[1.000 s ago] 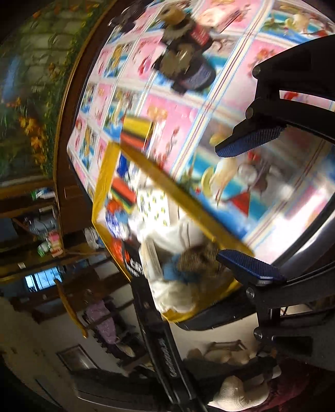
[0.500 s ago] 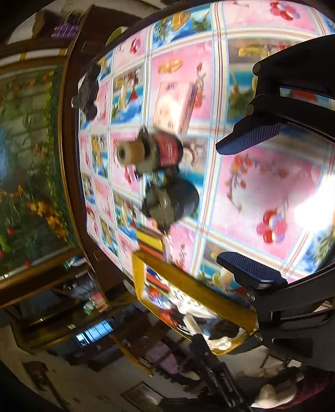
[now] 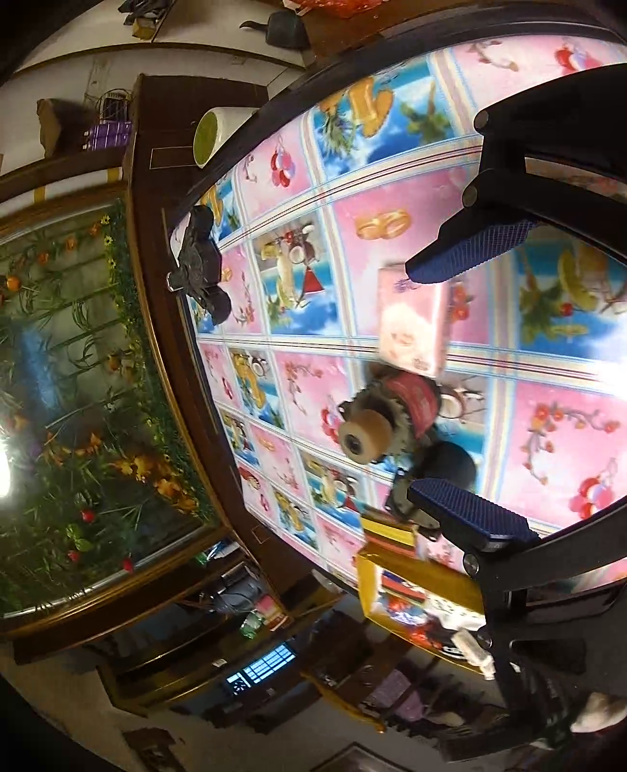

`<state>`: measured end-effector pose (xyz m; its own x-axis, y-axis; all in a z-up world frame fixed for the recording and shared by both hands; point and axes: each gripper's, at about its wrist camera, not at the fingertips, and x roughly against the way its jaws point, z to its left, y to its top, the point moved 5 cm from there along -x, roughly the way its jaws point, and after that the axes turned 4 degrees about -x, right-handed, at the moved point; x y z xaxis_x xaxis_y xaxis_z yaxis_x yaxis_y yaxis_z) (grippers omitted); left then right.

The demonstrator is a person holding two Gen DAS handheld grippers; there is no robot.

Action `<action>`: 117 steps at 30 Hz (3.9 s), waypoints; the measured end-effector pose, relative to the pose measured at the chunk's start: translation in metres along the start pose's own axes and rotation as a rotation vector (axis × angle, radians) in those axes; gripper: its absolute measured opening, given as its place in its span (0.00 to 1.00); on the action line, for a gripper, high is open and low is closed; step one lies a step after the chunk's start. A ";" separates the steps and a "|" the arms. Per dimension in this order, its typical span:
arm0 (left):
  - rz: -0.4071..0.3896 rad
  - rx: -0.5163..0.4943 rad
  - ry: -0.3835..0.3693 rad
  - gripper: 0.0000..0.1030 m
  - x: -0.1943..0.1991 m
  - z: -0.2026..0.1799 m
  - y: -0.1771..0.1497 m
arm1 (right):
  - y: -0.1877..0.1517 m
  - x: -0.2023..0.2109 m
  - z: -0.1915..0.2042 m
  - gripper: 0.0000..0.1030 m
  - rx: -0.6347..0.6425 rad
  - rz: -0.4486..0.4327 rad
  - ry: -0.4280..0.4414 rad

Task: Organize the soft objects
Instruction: 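Move the left tool to the wrapped sponge strips while the right tool reaches the pink tissue pack, then grasp the wrapped sponge strips with the left tool while the right tool grasps the pink tissue pack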

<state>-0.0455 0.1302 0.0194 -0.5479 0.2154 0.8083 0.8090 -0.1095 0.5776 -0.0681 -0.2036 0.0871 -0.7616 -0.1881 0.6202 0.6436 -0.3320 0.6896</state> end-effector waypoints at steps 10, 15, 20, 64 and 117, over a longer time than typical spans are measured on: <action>0.016 0.061 -0.137 0.62 -0.042 -0.013 0.071 | 0.017 -0.060 -0.005 0.82 0.063 -0.075 -0.037; 0.046 0.037 -0.080 0.62 -0.076 -0.012 0.092 | 0.014 -0.080 -0.037 0.82 -0.031 -0.030 -0.056; 0.086 0.036 -0.104 0.62 -0.104 -0.014 0.099 | 0.018 -0.081 -0.038 0.84 -0.074 -0.040 -0.017; 0.052 0.066 -0.114 0.69 -0.135 -0.003 0.137 | 0.012 -0.091 -0.048 0.84 -0.113 0.007 -0.043; 0.064 -0.084 -0.008 0.52 -0.136 -0.016 0.126 | 0.006 -0.129 -0.052 0.80 -0.065 0.139 -0.148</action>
<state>0.1273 0.0718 -0.0156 -0.4937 0.2129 0.8432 0.8214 -0.2045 0.5325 0.0298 -0.2291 -0.0076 -0.6431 -0.0997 0.7593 0.7319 -0.3718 0.5710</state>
